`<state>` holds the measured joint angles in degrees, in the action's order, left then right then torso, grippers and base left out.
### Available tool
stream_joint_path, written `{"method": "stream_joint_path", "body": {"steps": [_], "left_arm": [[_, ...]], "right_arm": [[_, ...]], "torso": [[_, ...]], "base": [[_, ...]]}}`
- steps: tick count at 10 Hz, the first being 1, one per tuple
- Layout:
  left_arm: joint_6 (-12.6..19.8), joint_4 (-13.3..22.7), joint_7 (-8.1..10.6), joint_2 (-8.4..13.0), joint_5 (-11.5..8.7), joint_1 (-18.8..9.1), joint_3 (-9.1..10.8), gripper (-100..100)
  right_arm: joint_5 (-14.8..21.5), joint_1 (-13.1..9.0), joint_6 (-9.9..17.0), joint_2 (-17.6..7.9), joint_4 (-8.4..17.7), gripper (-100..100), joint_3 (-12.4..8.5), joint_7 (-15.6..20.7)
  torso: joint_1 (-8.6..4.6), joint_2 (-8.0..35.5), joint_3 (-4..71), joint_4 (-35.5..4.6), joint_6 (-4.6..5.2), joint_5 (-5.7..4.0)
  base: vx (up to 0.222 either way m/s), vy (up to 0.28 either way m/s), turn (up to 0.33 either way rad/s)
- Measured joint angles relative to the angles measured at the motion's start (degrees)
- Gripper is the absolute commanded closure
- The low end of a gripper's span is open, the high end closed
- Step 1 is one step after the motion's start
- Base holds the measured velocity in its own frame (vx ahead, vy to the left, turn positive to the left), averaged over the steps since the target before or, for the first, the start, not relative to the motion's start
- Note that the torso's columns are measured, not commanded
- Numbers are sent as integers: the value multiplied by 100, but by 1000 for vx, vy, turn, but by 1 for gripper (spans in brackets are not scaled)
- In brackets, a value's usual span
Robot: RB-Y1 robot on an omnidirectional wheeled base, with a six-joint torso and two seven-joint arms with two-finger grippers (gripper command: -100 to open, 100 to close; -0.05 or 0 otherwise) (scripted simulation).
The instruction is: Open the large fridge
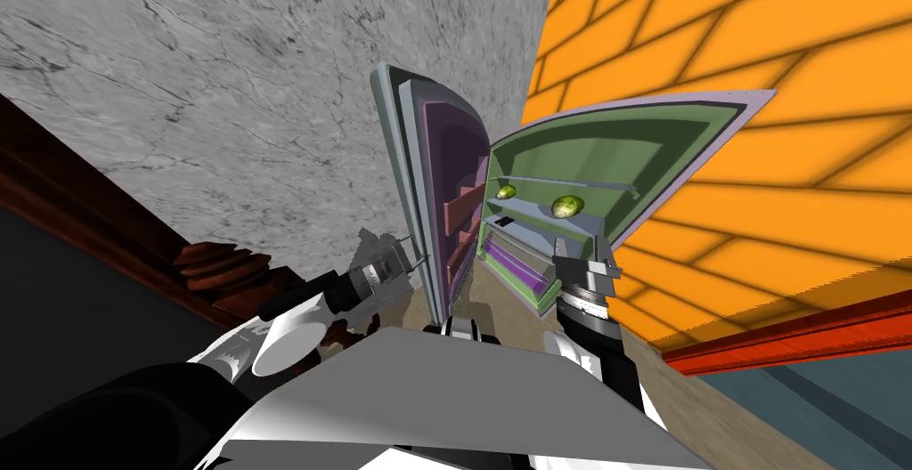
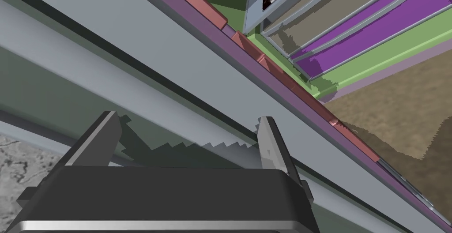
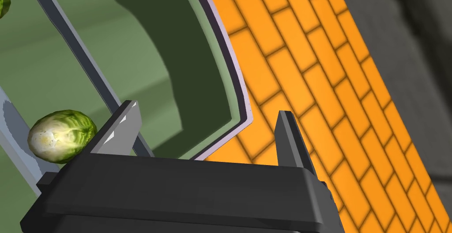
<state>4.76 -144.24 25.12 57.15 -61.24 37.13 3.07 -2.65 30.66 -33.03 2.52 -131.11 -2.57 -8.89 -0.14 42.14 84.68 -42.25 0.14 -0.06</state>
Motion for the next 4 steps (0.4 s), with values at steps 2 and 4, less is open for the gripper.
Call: {"method": "stream_joint_path", "body": {"steps": [2,4], "left_arm": [[-2,-2,0,-1,0,2,1,0],[-5,-4,-1,-1,0,2,2,0]], "right_arm": [[0,0,0,0,0,0,0,0],[0,0,0,0,0,0,0,0]], "torso": [[10,2,-3,1,-8,5],[13,5,-5,0,-10,6]], "base": [[0,0,0],[0,0,0]]}}
